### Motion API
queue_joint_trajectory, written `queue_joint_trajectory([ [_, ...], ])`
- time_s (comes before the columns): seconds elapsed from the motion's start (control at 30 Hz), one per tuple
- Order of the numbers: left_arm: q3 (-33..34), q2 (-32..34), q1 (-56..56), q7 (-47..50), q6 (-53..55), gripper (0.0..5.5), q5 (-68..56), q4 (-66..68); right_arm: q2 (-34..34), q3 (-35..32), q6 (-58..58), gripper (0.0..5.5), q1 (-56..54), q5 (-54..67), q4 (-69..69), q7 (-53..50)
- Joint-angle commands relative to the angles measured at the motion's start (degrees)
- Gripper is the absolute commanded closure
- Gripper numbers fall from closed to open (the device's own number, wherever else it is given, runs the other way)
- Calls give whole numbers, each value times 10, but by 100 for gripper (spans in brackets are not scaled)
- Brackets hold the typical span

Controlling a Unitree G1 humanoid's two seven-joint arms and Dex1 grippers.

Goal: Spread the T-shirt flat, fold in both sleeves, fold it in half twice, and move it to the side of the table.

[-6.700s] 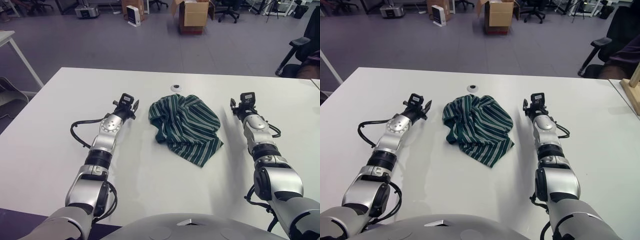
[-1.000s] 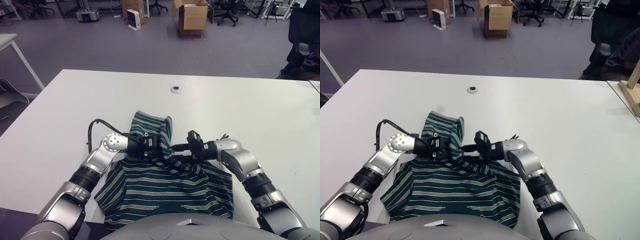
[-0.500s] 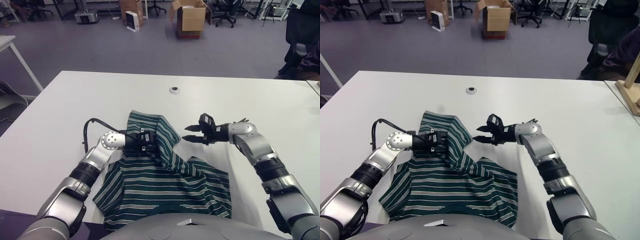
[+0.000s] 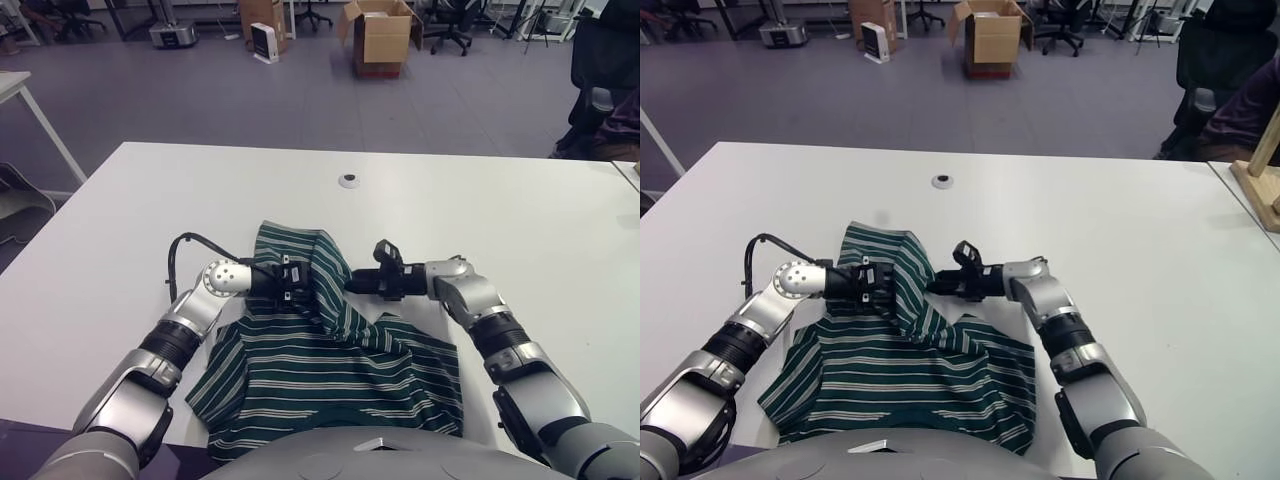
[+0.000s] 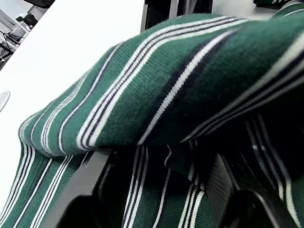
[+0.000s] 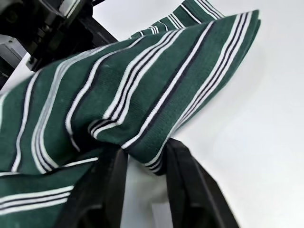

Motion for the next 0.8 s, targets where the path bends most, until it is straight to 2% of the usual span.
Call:
queue_joint_trajectory([
  [0.03,-44,30,46,-7,38,331,86,67,8,-24,12,497,-23,19,-8,2],
  [0.13,-52,35,47,-4,33,331,98,71,-17,-33,5,546,-47,11,-5,12],
  [0.3,-54,37,25,10,24,331,109,38,-83,4,-93,546,-158,-106,115,-23],
  [0.5,-49,9,-11,69,17,331,134,57,-88,63,-240,546,-236,-255,208,-138],
  [0.63,-40,12,-35,105,24,331,157,90,-108,95,-276,546,-259,-341,229,-202],
  [0.67,-34,8,-40,116,25,331,156,96,-110,97,-277,512,-258,-352,224,-209],
  [0.8,4,-29,-46,105,51,331,97,77,-95,83,-263,443,-255,-374,217,-293],
])
